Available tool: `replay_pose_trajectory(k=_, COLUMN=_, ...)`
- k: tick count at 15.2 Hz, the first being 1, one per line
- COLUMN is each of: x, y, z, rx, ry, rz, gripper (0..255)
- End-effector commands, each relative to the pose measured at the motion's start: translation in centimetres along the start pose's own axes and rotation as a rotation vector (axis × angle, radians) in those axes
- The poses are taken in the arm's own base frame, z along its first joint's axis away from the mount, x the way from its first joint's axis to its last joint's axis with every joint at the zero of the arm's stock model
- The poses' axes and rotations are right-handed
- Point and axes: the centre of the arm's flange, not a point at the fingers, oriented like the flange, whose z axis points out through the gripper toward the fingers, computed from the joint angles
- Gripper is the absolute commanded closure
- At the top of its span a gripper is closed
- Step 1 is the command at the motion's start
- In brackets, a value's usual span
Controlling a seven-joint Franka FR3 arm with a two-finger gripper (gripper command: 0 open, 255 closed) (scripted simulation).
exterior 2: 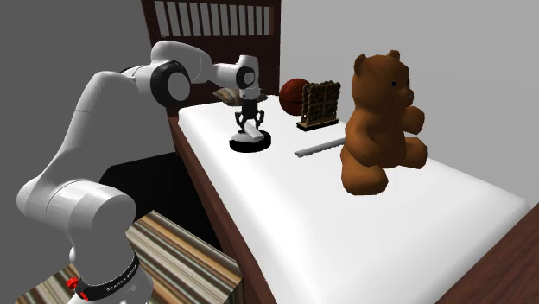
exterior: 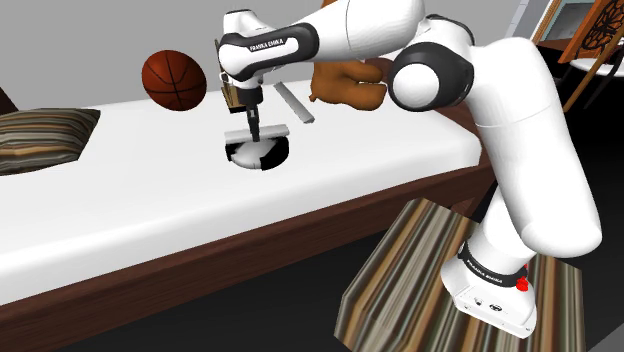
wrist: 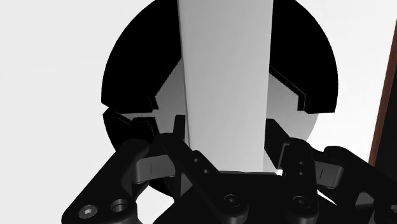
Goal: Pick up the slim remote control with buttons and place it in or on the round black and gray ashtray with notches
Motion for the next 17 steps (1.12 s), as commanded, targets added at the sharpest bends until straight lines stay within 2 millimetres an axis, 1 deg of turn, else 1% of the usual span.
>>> replay_pose_trajectory(k=1, x=0.1, y=-0.1, z=0.7, rx=0.000, ry=0.001, rz=0.000, gripper=255)
replay_pose_trajectory(k=8, x=0.1, y=-0.1, z=0.7, rx=0.000, ry=0.001, rz=0.000, gripper=255)
replay_pose_trajectory(k=9, x=0.1, y=-0.1, z=0.7, rx=0.000, ry=0.001, rz=0.000, gripper=0)
replay_pose_trajectory(k=14, x=0.1, y=-0.1, z=0.7, rx=0.000, ry=0.001, rz=0.000, gripper=0)
replay_pose_trajectory(k=17, x=0.1, y=-0.1, z=-3.3, rx=0.000, ry=0.001, rz=0.000, gripper=0)
